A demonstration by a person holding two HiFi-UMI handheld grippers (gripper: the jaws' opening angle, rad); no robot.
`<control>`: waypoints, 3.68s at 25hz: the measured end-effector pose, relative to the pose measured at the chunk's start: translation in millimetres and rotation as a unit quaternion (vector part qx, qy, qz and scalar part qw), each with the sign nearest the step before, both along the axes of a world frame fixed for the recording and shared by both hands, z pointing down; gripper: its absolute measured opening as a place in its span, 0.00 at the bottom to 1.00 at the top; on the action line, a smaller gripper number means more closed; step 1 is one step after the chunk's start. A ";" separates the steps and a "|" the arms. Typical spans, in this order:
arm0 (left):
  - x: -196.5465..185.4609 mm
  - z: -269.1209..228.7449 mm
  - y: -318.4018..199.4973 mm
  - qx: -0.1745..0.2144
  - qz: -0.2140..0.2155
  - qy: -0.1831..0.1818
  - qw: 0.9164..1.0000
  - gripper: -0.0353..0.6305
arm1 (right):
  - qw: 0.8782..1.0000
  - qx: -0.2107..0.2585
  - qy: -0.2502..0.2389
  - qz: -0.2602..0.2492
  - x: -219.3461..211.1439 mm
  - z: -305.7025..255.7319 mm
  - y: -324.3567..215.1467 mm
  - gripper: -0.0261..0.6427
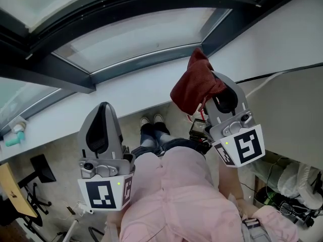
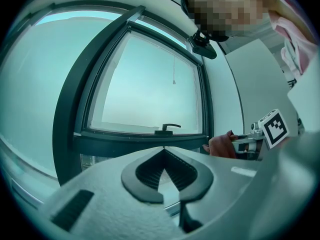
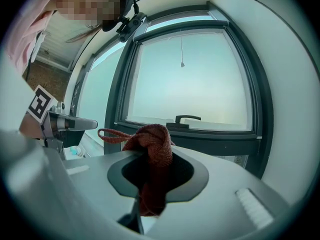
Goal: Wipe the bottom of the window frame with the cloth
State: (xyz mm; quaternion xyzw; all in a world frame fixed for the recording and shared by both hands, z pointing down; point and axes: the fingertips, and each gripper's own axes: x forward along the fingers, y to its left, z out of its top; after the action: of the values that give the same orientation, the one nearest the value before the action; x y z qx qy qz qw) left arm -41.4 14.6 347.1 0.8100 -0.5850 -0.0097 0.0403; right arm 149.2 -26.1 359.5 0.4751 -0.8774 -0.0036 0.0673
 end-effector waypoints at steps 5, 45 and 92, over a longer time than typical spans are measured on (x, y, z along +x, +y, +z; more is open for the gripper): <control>-0.5 -2.3 2.3 0.003 0.001 0.002 1.000 0.05 | 1.000 0.000 0.003 -0.004 -3.1 -1.6 3.1 0.14; 8.1 -6.0 -4.7 0.010 0.008 0.013 1.000 0.05 | 1.000 -0.006 0.015 0.007 5.1 3.7 0.2 0.14; 16.3 -3.6 -15.5 0.001 0.014 0.013 1.000 0.05 | 1.000 -0.010 0.016 0.019 18.1 3.2 -11.7 0.14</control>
State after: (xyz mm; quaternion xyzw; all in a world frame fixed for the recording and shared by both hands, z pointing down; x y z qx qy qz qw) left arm -25.1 -0.9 343.6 0.8180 -0.5729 -0.0204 0.0472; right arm 167.3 -37.9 362.7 0.4905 -0.8672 -0.0010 0.0860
